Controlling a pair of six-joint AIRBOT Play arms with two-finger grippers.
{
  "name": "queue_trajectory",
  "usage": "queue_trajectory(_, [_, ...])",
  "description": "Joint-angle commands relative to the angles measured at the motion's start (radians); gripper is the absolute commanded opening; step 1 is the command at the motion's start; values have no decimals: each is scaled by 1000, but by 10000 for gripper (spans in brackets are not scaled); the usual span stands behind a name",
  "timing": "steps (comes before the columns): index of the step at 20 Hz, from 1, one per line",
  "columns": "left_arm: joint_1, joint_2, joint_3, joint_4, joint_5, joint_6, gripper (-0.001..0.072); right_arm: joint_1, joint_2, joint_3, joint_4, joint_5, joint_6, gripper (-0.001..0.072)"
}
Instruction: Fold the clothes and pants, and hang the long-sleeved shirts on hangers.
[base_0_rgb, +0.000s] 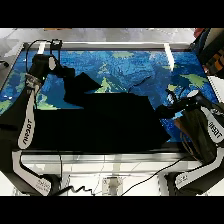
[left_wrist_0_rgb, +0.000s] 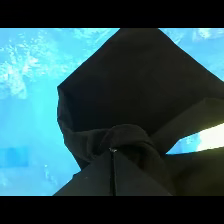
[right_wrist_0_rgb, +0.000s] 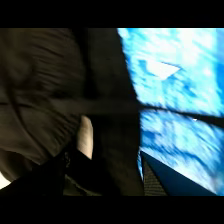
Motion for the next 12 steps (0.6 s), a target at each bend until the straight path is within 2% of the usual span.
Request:
queue_trajectory(1, [1,-1,0,0,0,0,7,3,-51,-1,140,-3,-109,508])
queue_trajectory(4, [1,-1,0,0,0,0,7,23,-64,0,176,-8,-163,430])
queue_trajectory(5, [1,-1,0,0,0,0,7,34,-63,0,180,-8,-178,338])
queue_trajectory(6, [1,-1,0,0,0,0,7,48,-63,0,182,-11,-180,280])
queue_trajectory(7, [1,-1,0,0,0,0,7,63,-63,0,181,-16,-196,178])
queue_trajectory(8, [1,-1,0,0,0,0,7,77,-62,0,181,-17,-222,34])
queue_trajectory(12, [1,0,0,5,0,2,6,87,-47,0,177,-70,-221,22])
